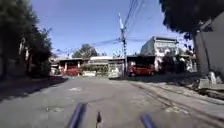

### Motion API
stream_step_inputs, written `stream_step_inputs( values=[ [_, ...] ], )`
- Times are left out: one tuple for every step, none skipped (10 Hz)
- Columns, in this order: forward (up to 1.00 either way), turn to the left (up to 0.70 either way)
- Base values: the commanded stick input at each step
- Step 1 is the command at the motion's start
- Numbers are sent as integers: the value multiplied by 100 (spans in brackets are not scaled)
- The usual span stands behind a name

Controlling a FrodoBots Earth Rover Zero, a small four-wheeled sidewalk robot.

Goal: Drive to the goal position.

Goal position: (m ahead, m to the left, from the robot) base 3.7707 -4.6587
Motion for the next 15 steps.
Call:
stream_step_inputs(
  values=[
    [70,0],
    [70,0],
    [70,0],
    [70,0],
    [70,0],
    [70,3],
    [70,23],
    [70,35],
    [70,35],
    [70,35],
    [70,35],
    [70,35],
    [70,35],
    [70,35],
    [70,4]
  ],
)
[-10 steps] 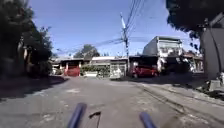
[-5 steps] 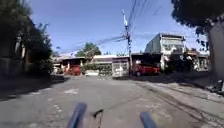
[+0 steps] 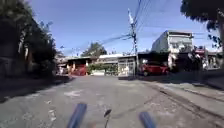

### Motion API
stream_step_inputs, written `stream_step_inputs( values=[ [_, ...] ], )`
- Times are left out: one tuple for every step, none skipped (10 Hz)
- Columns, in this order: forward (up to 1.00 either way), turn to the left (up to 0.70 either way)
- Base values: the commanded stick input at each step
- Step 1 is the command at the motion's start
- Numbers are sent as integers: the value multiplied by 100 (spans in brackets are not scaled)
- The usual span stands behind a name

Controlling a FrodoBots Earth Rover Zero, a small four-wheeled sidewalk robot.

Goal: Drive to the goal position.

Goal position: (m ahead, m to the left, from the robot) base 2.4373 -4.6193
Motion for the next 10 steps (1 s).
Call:
stream_step_inputs(
  values=[
    [70,0],
    [70,0],
    [70,0],
    [70,0],
    [70,0],
    [70,0],
    [70,0],
    [70,0],
    [70,0],
    [70,0]
  ],
)
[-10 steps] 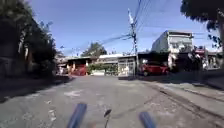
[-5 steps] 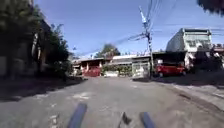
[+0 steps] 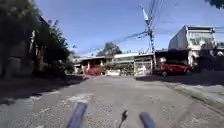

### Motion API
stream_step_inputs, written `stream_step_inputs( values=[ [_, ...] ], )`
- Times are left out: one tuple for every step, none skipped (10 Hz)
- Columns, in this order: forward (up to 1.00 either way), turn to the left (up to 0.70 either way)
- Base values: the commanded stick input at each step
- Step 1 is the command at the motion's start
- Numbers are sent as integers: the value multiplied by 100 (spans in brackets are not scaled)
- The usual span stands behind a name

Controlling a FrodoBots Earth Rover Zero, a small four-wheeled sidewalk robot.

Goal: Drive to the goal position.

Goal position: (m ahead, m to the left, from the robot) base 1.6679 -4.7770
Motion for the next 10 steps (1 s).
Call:
stream_step_inputs(
  values=[
    [70,0],
    [70,0],
    [70,0],
    [70,0],
    [70,-25],
    [70,-35],
    [70,-35],
    [70,-35],
    [70,-35],
    [70,-35]
  ],
)
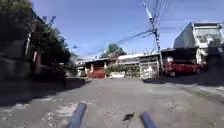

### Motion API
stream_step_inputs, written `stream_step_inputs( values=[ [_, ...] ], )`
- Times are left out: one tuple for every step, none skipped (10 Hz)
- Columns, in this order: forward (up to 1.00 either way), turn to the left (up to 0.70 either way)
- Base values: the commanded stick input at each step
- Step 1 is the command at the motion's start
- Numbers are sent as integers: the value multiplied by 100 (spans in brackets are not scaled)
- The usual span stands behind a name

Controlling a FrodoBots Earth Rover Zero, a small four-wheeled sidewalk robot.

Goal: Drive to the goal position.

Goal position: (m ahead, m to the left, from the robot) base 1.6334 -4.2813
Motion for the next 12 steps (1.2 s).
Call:
stream_step_inputs(
  values=[
    [70,-35],
    [70,-35],
    [70,-35],
    [70,-35],
    [70,-35],
    [70,-35],
    [70,-35],
    [70,-35],
    [70,-35],
    [70,-35],
    [70,-35],
    [70,-35]
  ],
)
